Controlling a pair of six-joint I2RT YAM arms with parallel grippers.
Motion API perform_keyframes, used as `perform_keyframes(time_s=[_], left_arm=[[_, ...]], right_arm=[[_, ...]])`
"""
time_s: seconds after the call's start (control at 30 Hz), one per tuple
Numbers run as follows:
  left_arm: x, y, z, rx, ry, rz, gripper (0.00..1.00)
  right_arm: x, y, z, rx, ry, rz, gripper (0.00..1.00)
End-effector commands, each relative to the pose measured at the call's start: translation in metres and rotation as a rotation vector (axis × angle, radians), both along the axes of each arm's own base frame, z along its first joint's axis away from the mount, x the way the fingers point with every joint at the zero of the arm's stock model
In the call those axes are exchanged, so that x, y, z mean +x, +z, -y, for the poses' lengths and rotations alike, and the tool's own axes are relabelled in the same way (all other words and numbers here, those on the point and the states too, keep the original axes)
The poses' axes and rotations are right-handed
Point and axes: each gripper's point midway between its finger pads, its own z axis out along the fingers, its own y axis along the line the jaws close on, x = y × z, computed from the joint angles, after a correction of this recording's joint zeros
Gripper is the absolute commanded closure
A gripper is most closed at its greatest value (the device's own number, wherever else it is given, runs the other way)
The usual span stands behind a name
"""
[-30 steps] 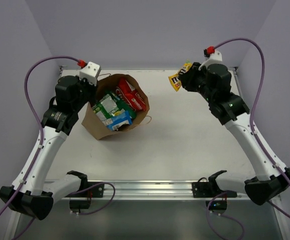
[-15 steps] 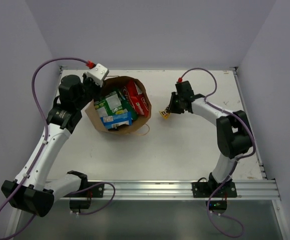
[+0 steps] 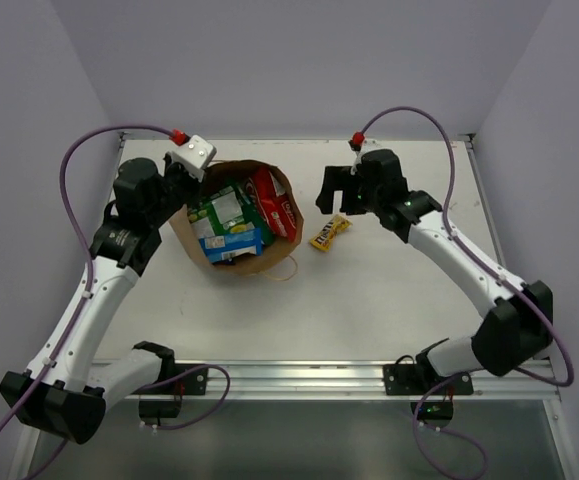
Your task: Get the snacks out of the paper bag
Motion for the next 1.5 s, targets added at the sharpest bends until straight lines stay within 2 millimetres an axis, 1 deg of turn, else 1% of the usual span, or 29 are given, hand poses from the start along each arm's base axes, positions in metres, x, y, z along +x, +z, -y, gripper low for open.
perform_keyframes(time_s=[0.0,0.03,0.1,0.13,0.17,0.2,0.27,0.33,0.37,0.43,0.47,0.53,0.57,0.6,0.67,0.7,0.8,0.83,0.9,0.93,1.0,1.03,1.13,1.2,1.27,1.3,1.4,1.47], left_arm=[[-0.005,0.025,0.002,-0.026,-0.017,0.089,1.0],[-0.005,0.025,0.002,-0.024,-0.017,0.086,1.0],[-0.006,0.022,0.003,-0.02,-0.024,0.074,1.0],[-0.006,0.021,0.003,-0.019,-0.027,0.07,1.0],[-0.007,0.021,0.005,-0.022,-0.036,0.068,1.0],[-0.006,0.019,0.005,-0.021,-0.037,0.06,1.0],[-0.007,0.019,0.007,-0.026,-0.047,0.054,1.0],[-0.007,0.019,0.008,-0.029,-0.052,0.049,1.0],[-0.008,0.018,0.01,-0.029,-0.06,0.045,1.0],[-0.008,0.016,0.011,-0.029,-0.069,0.038,1.0],[-0.008,0.015,0.012,-0.031,-0.071,0.032,1.0],[-0.008,0.015,0.012,-0.035,-0.069,0.026,1.0],[-0.007,0.013,0.013,-0.04,-0.07,0.015,1.0],[-0.008,0.015,0.013,-0.048,-0.071,0.014,1.0],[-0.008,0.016,0.017,-0.078,-0.079,-0.004,1.0],[-0.008,0.016,0.019,-0.084,-0.085,-0.009,1.0],[-0.01,0.016,0.022,-0.102,-0.097,-0.022,1.0],[-0.01,0.016,0.022,-0.103,-0.1,-0.026,1.0],[-0.011,0.015,0.022,-0.101,-0.101,-0.03,1.0],[-0.011,0.015,0.022,-0.096,-0.1,-0.029,1.0],[-0.012,0.015,0.021,-0.089,-0.101,-0.032,1.0],[-0.012,0.015,0.021,-0.087,-0.102,-0.032,1.0],[-0.012,0.014,0.021,-0.083,-0.103,-0.04,1.0],[-0.012,0.014,0.022,-0.084,-0.109,-0.047,1.0],[-0.013,0.013,0.023,-0.082,-0.115,-0.053,1.0],[-0.014,0.014,0.023,-0.083,-0.115,-0.052,1.0],[-0.014,0.015,0.023,-0.08,-0.118,-0.052,1.0],[-0.014,0.016,0.023,-0.077,-0.116,-0.05,1.0]], right_arm=[[-0.026,0.064,-0.018,-0.059,0.17,0.215,0.05],[-0.035,0.089,-0.023,-0.063,0.23,0.325,0.05],[-0.06,0.106,-0.048,-0.043,0.378,0.402,0.05],[-0.069,0.116,-0.053,-0.06,0.443,0.45,0.05],[-0.082,0.127,-0.068,-0.042,0.504,0.48,0.06],[-0.087,0.131,-0.074,-0.061,0.556,0.514,0.06],[-0.105,0.138,-0.095,-0.069,0.682,0.565,0.08],[-0.114,0.137,-0.112,-0.078,0.789,0.586,0.08],[-0.121,0.135,-0.123,-0.079,0.84,0.588,0.09],[-0.129,0.126,-0.136,-0.116,0.94,0.599,0.09],[-0.131,0.119,-0.15,-0.129,0.985,0.593,0.09],[-0.132,0.107,-0.161,-0.17,1.051,0.597,0.09],[-0.136,0.106,-0.169,-0.167,1.091,0.605,0.09],[-0.132,0.091,-0.177,-0.184,1.116,0.579,0.09],[-0.131,0.083,-0.187,-0.192,1.158,0.586,0.09],[-0.129,0.071,-0.194,-0.198,1.177,0.566,0.09],[-0.122,0.058,-0.205,-0.216,1.191,0.577,0.1],[-0.117,0.049,-0.21,-0.228,1.195,0.575,0.1],[-0.112,0.041,-0.215,-0.243,1.195,0.577,0.1],[-0.106,0.031,-0.218,-0.263,1.19,0.571,0.1],[-0.101,0.024,-0.222,-0.282,1.184,0.569,0.1],[-0.096,0.018,-0.224,-0.3,1.178,0.573,0.1],[-0.091,0.006,-0.229,-0.326,1.174,0.584,0.1],[-0.086,-0.006,-0.232,-0.355,1.163,0.578,0.1],[-0.079,-0.015,-0.236,-0.379,1.142,0.597,0.1],[-0.078,-0.015,-0.237,-0.38,1.135,0.604,0.11],[-0.074,-0.018,-0.24,-0.395,1.121,0.617,0.15],[-0.076,-0.015,-0.241,-0.405,1.112,0.628,0.29]])
